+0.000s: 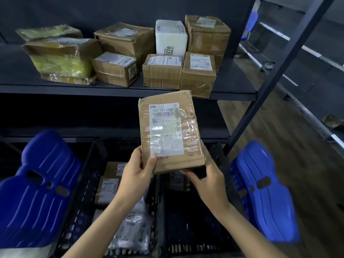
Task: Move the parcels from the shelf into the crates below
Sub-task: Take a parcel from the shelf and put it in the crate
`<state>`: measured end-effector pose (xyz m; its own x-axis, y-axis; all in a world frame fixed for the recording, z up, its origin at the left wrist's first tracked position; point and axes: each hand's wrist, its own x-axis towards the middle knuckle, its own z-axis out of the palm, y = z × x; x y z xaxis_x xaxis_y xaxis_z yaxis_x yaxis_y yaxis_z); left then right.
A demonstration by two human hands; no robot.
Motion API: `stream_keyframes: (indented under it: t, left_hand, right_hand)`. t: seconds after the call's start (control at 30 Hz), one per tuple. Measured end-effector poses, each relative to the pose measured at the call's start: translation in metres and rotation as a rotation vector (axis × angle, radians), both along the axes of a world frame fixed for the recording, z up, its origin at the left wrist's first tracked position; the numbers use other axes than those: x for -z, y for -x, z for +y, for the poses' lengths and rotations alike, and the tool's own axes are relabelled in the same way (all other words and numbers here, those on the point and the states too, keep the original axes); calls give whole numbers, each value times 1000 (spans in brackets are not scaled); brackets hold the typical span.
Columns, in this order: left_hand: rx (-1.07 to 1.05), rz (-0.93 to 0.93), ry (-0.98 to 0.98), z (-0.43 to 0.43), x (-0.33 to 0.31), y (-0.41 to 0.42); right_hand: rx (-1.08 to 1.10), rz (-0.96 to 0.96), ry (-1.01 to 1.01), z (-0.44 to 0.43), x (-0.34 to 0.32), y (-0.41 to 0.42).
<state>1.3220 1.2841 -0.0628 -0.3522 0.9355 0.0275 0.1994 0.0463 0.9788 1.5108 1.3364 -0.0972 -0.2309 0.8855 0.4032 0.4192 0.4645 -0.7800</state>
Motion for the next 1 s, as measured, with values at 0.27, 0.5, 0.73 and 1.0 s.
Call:
stream_keyframes:
  t: [0.27, 0.5, 0.73, 1.0]
  left_hand:
    - [30, 161, -101, -15, 17, -7]
    - [16, -35, -52, -14, 20, 1]
    - [-75, -66, 19, 2, 17, 7]
    - [-43, 92, 10, 16, 11, 4]
  right_hand:
    - [-75, 234, 355, 2, -18, -4]
    - [21, 182, 343, 6, -19, 1]
    - [-8, 81, 333, 2, -19, 10]
    - [-75, 23, 471, 10, -17, 3]
